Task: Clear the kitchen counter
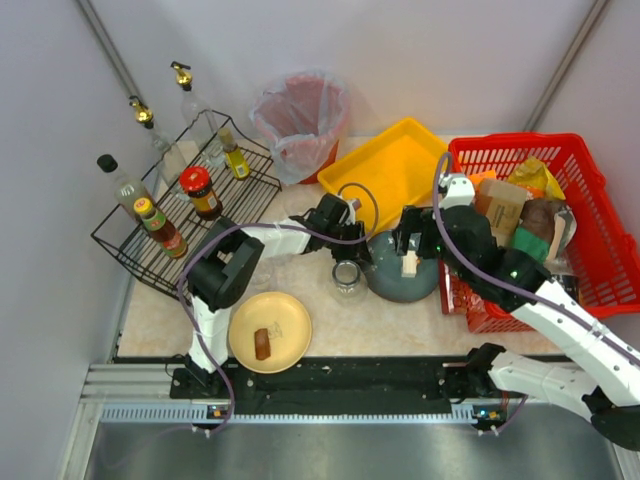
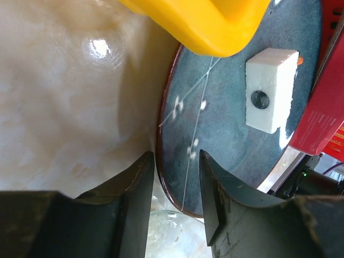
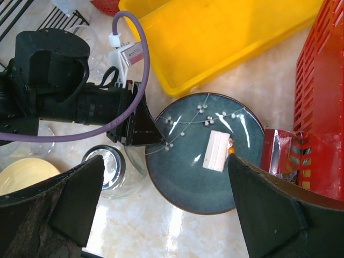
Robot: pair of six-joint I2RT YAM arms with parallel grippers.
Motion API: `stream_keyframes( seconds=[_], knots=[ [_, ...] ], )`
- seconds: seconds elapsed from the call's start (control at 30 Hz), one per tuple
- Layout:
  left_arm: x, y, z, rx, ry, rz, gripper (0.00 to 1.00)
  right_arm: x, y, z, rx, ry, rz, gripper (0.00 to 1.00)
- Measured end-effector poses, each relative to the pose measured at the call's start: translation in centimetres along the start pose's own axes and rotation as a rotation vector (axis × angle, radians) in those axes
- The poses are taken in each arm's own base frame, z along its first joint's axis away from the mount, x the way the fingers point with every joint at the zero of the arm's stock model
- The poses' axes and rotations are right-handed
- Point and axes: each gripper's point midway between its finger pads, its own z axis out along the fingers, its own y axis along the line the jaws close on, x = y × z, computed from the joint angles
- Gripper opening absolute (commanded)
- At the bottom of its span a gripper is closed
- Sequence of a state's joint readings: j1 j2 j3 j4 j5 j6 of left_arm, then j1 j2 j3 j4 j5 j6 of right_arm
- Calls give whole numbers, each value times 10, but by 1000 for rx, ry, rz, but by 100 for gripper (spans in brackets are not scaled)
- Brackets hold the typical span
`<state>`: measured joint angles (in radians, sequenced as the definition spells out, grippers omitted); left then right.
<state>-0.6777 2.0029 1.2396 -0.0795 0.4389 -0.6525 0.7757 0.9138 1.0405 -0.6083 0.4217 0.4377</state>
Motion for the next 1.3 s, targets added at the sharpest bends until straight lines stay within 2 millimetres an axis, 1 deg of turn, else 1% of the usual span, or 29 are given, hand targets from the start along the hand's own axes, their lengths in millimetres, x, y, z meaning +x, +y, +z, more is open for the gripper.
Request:
stream_keyframes(
  seconds=[0.07, 0.2, 0.27, 0.4, 0.6, 0.7, 0.97, 1.3],
  knots=[
    [1, 1, 2, 3, 3, -9, 36, 1, -1, -2, 3, 2, -1, 95],
    [-2, 2, 2, 3, -4, -20, 10, 0, -3, -4, 4, -2, 0, 95],
    [-3, 2, 0, 11, -2, -37, 0, -1, -3, -5, 2, -5, 2, 95],
    [-13, -8, -4, 76, -16, -49, 0, -1, -4, -6, 2, -5, 1, 95],
    [-16, -11, -10, 97, -13, -51, 0, 0, -4, -7, 4, -2, 0, 95],
    [-19, -13, -17, 104, -14, -57, 0, 0, -4, -7, 4, -1, -1, 95],
    [-32, -9, -51, 99, -26, -93, 0, 1, -4, -5, 5, 4, -1, 95],
    [-62, -16, -100, 125, -119, -125, 0, 7, -3, 1, 16, 29, -4, 95]
  ],
)
